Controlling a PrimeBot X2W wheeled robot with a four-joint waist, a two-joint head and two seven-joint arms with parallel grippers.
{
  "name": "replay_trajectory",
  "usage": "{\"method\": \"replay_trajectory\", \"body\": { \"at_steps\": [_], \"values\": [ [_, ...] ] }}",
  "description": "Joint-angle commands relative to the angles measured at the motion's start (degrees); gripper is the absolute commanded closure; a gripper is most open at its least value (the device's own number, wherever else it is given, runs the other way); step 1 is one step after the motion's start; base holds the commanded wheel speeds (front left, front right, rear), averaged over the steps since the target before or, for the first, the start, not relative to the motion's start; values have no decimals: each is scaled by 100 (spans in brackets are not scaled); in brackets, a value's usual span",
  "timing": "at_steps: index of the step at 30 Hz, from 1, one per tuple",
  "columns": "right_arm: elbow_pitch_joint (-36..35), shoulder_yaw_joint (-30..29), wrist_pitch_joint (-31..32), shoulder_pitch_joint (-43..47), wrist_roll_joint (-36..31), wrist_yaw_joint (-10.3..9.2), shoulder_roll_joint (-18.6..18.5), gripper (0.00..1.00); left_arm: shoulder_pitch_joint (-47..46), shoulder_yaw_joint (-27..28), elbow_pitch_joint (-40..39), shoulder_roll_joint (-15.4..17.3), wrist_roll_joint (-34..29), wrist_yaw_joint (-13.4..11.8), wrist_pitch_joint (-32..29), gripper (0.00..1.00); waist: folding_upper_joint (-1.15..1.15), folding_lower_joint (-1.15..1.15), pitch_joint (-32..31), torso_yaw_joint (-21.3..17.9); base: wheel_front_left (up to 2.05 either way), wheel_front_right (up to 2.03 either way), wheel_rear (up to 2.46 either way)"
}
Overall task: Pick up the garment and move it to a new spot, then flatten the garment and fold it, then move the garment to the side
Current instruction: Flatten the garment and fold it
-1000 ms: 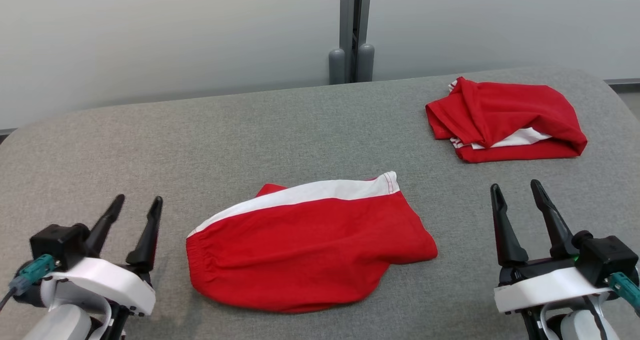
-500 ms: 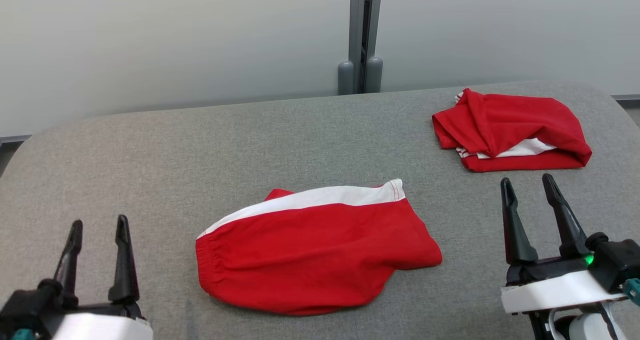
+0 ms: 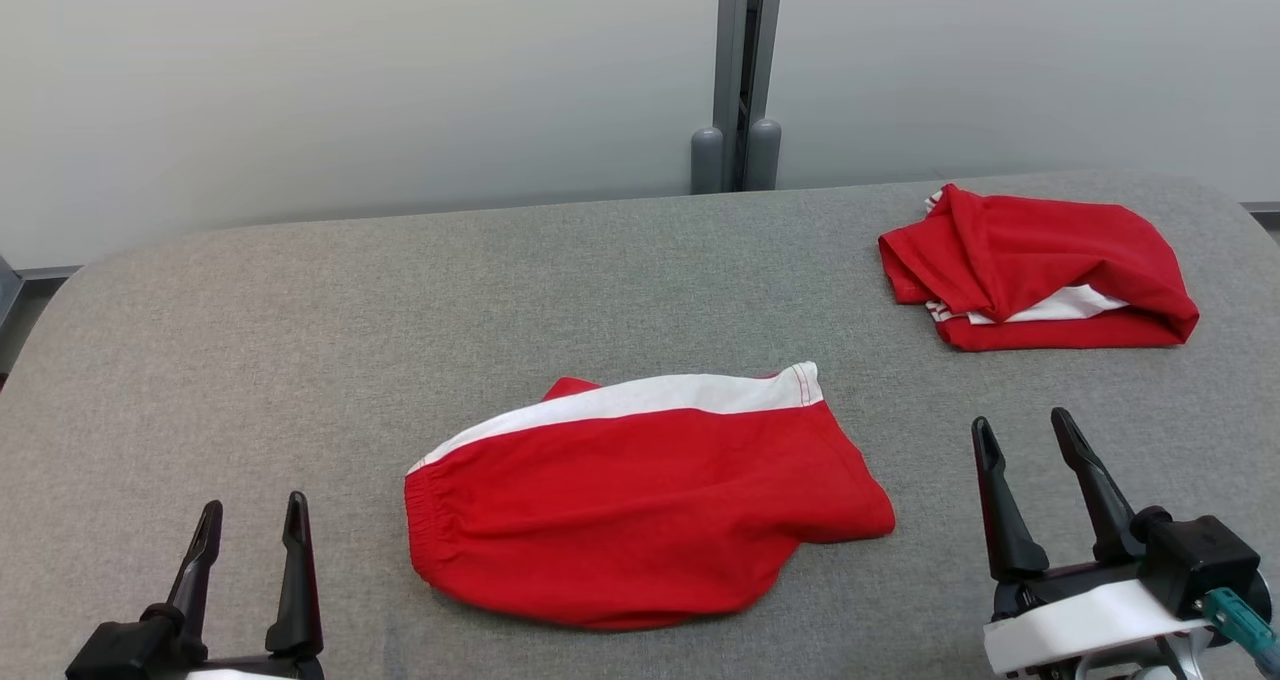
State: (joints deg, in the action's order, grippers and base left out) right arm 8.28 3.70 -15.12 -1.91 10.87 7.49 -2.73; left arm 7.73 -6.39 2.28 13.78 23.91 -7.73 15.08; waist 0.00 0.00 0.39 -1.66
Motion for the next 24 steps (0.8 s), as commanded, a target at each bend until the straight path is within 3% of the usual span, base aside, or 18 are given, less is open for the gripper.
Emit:
{"method": "replay_trajectory", "body": {
  "at_steps": [1,16,21,24],
  "values": [
    [10,-32,0,-50,-15,1,-33,0,-73,54,24,-3,-55,27,8,0,0,0,-3,0,0,0,0],
    [89,-33,0,-85,-25,1,-33,0,-121,171,284,-198,-145,308,-52,0,0,0,2,-11,0,0,0],
    [385,172,6,-420,351,1,-28,0,-282,49,226,-184,125,426,-753,0,0,0,126,21,0,0,0],
    [859,411,421,-877,641,1,-173,0,-474,-70,106,-71,306,559,-1375,0,0,0,300,95,0,0,0]
  ]
}}
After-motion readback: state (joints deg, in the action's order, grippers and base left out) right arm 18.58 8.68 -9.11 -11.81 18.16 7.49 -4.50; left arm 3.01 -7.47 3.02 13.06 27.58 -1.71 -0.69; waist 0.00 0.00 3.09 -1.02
